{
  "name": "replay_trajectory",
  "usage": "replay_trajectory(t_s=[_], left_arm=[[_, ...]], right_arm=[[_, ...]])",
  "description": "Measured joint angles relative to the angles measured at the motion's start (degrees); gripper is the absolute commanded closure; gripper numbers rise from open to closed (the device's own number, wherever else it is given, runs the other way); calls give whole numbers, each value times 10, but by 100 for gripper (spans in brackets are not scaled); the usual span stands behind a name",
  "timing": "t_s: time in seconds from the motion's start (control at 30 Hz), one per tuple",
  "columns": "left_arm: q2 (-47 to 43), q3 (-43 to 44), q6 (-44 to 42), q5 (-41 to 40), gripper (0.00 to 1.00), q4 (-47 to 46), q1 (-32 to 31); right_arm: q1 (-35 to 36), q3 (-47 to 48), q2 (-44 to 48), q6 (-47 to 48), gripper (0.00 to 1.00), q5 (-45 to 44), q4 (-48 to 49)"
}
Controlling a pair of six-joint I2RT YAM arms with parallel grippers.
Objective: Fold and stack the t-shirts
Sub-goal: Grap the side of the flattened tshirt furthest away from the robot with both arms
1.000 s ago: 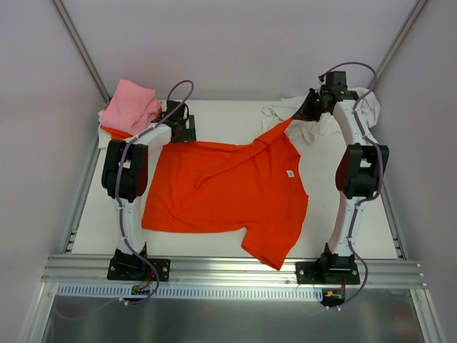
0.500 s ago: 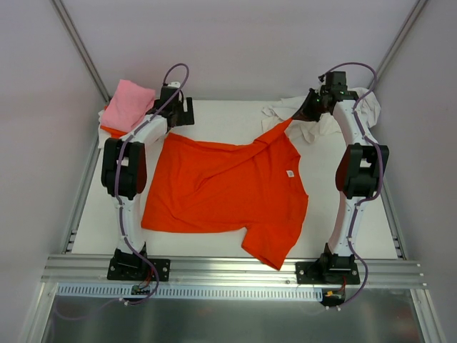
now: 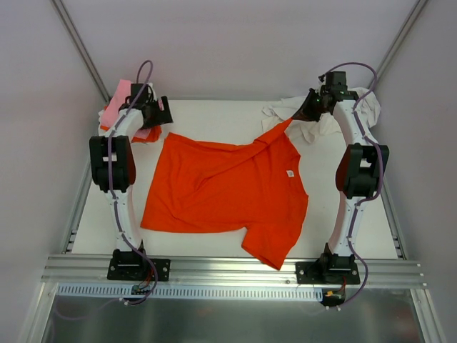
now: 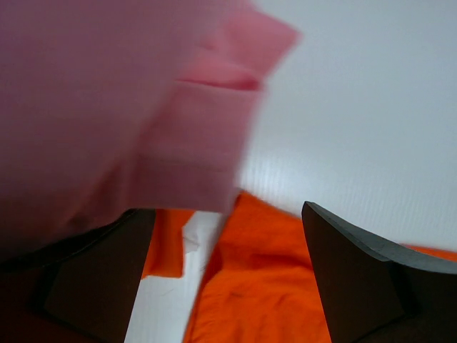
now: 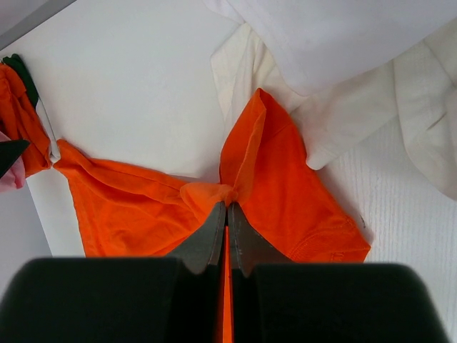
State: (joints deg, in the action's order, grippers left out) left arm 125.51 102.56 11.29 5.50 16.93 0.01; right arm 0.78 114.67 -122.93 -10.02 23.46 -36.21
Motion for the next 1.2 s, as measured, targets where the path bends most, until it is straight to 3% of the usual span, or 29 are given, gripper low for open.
replay_trajectory(t_s=[0.2,0.5,0.8,1.2], left_arm=[[0,-12,13,110,14,22,74],[8,-6,23,230,15,34,67],[8,-6,26,275,16,38,63],[29,-6,28,270,17,40,50]], right_arm=[[0,0,0,0,100,0,0],[0,-1,0,0,100,-1,0],[0,-2,0,0,100,-1,0],[0,-2,0,0,100,-1,-1]])
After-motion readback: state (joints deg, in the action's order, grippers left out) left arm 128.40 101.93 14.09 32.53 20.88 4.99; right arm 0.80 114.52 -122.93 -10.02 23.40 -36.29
